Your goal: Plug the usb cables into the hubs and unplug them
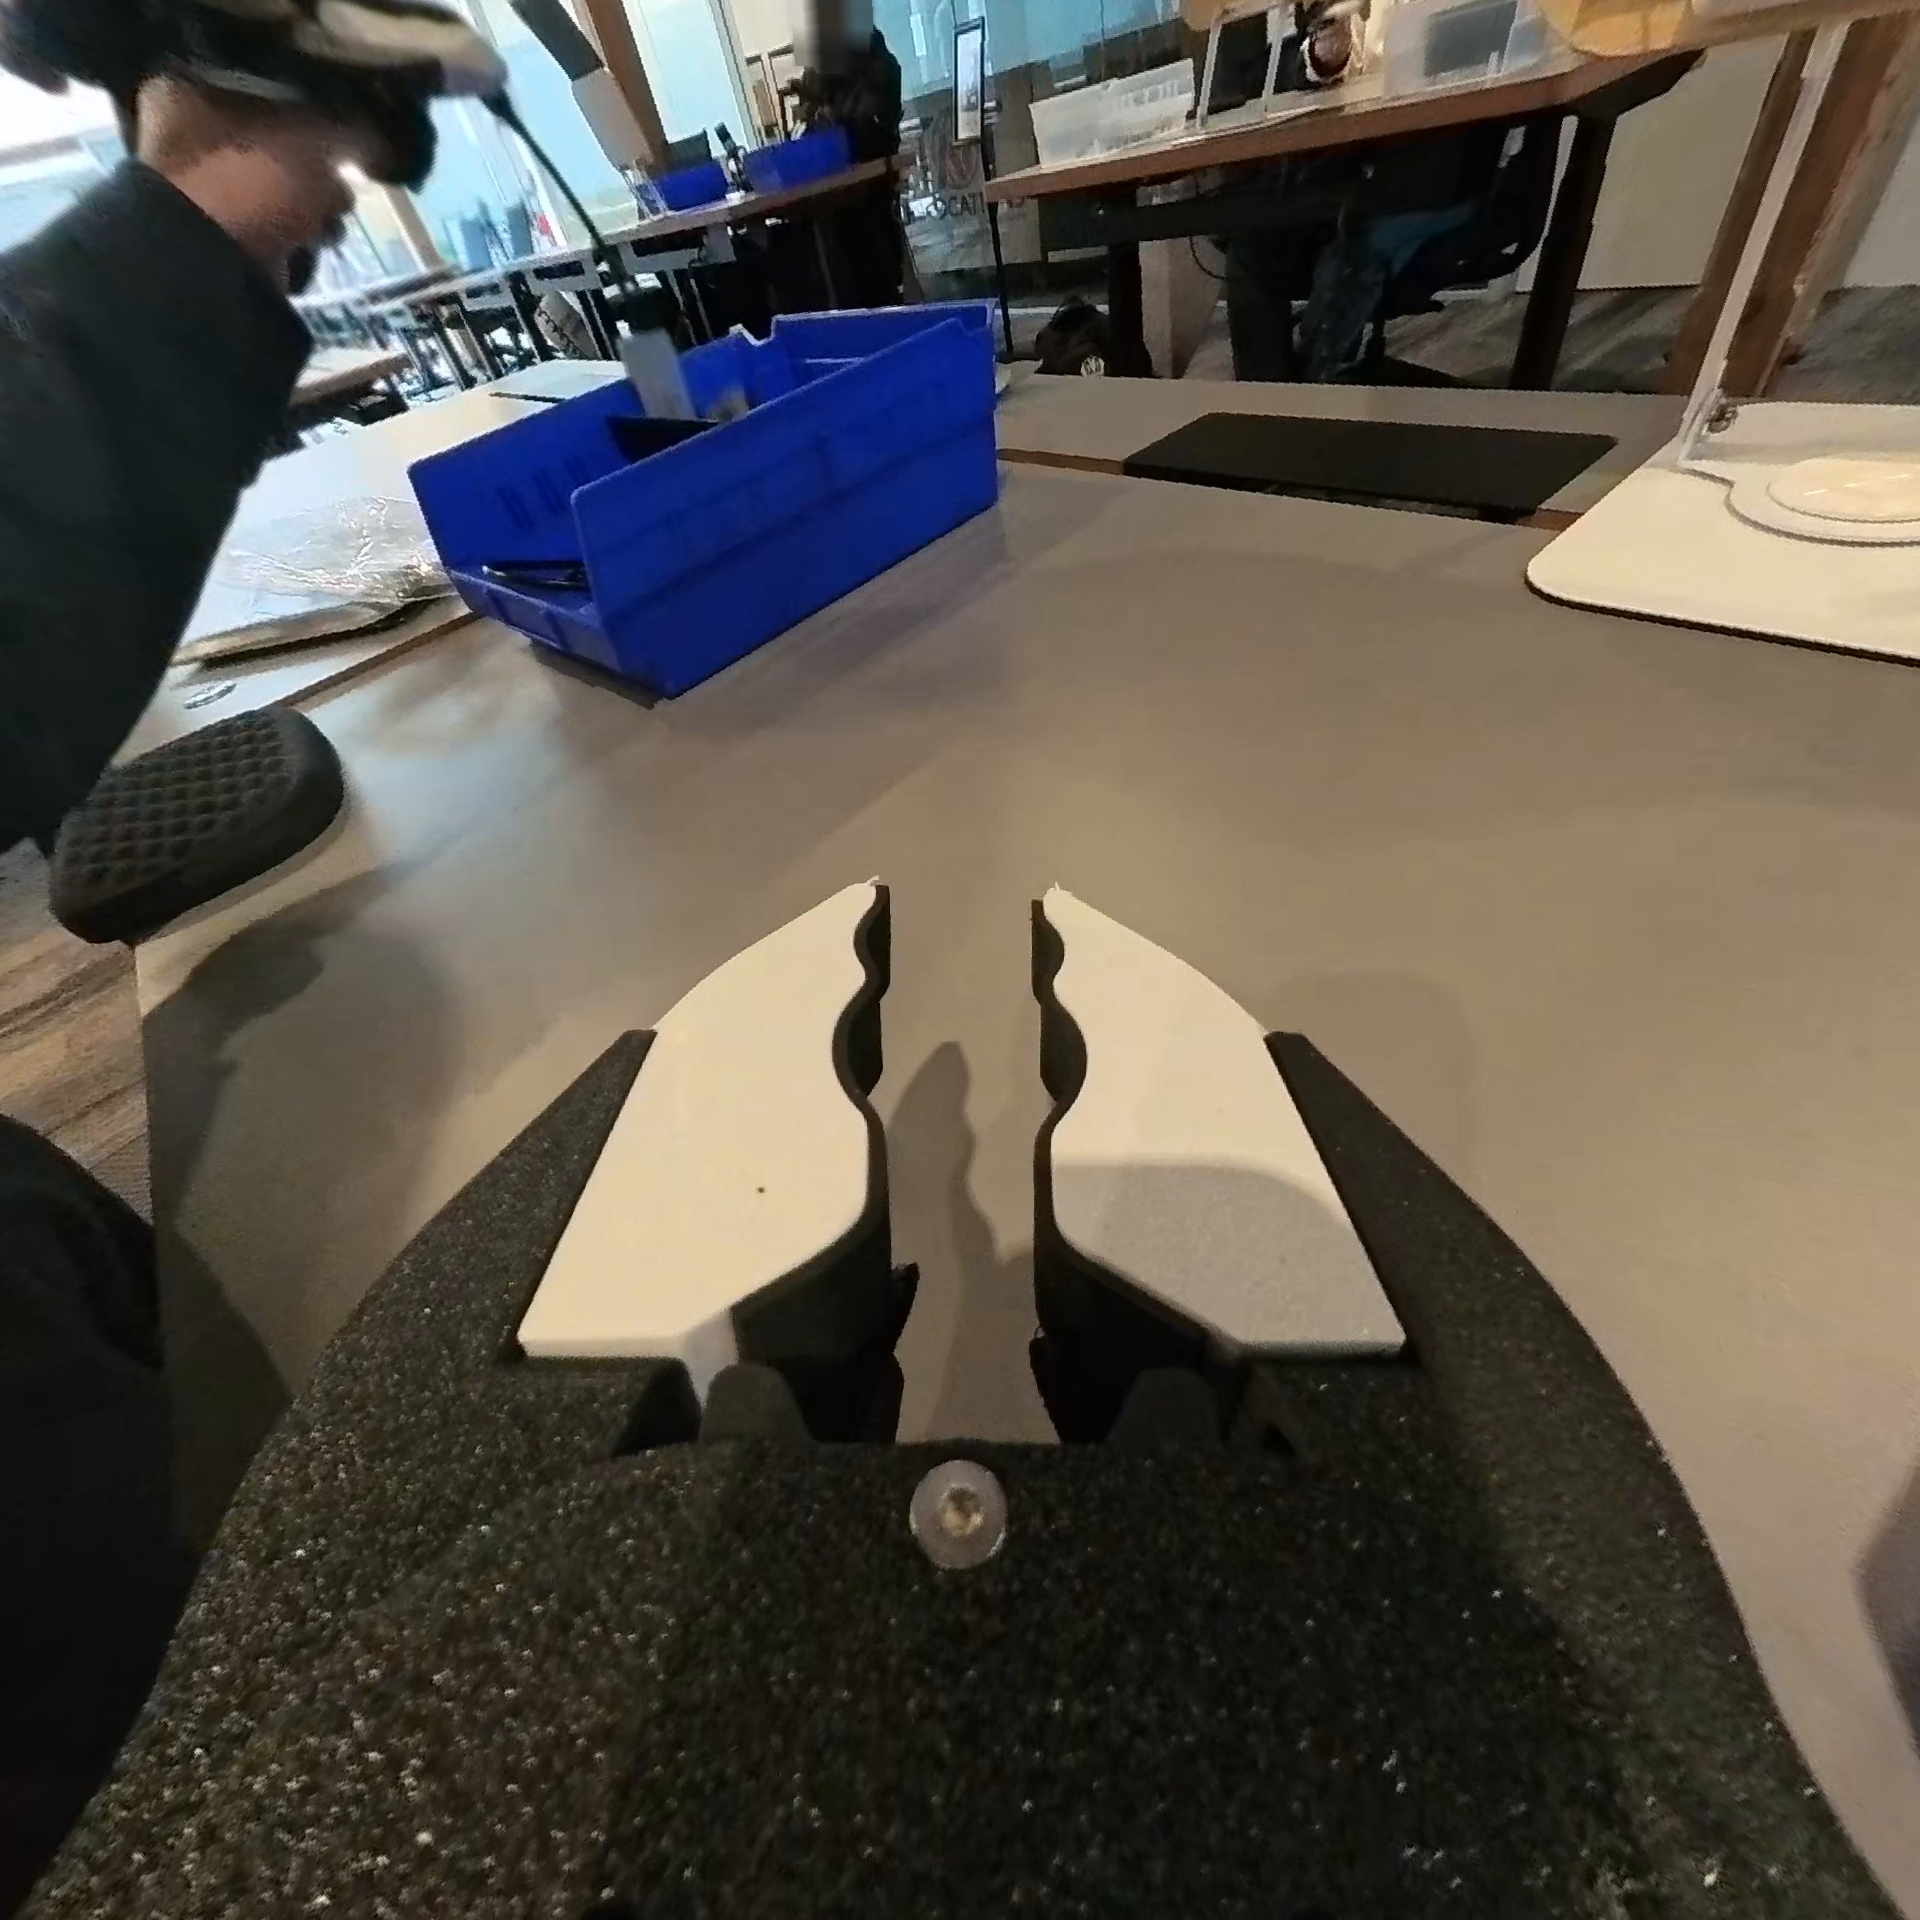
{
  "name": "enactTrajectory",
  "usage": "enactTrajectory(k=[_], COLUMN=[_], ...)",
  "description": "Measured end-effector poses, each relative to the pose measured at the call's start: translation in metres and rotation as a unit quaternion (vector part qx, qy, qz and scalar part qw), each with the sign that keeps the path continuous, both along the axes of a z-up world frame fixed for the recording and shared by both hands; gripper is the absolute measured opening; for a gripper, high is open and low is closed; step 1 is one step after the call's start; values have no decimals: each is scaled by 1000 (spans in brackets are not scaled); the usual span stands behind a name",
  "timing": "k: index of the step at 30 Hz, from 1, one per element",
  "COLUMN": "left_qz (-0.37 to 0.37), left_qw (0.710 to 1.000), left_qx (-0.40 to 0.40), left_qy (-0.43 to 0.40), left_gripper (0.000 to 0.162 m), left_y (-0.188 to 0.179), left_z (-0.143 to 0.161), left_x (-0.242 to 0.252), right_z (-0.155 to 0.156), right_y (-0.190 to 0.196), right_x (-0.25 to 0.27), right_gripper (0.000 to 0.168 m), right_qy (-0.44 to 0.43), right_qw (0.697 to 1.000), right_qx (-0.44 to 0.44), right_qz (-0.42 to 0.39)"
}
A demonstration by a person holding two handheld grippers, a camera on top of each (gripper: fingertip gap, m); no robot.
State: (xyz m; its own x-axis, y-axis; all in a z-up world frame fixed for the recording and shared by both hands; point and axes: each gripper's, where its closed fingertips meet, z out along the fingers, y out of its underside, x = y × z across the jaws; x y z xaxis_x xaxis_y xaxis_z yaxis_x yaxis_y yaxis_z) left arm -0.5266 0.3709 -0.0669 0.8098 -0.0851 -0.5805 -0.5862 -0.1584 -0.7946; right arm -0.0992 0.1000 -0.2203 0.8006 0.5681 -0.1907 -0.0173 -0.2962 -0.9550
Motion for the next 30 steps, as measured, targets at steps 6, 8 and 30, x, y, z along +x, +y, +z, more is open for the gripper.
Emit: enactTrajectory(k=[6,8,30], left_qz=[-24,-50,-436], left_qw=[998,995,883], left_qx=[66,83,-53], left_qy=[-5,-21,-167], left_gripper=[6,6,5], left_y=[-19,-28,-145], left_z=[55,72,-11], left_x=[14,28,327], right_z=[-1,-2,10], right_y=[0,1,2], right_x=[0,0,12], right_gripper=[25,25,21], right_qy=[-1,-2,-9], right_qw=[1000,1000,999], right_qx=[-3,-4,38], right_qz=[0,-1,-36])
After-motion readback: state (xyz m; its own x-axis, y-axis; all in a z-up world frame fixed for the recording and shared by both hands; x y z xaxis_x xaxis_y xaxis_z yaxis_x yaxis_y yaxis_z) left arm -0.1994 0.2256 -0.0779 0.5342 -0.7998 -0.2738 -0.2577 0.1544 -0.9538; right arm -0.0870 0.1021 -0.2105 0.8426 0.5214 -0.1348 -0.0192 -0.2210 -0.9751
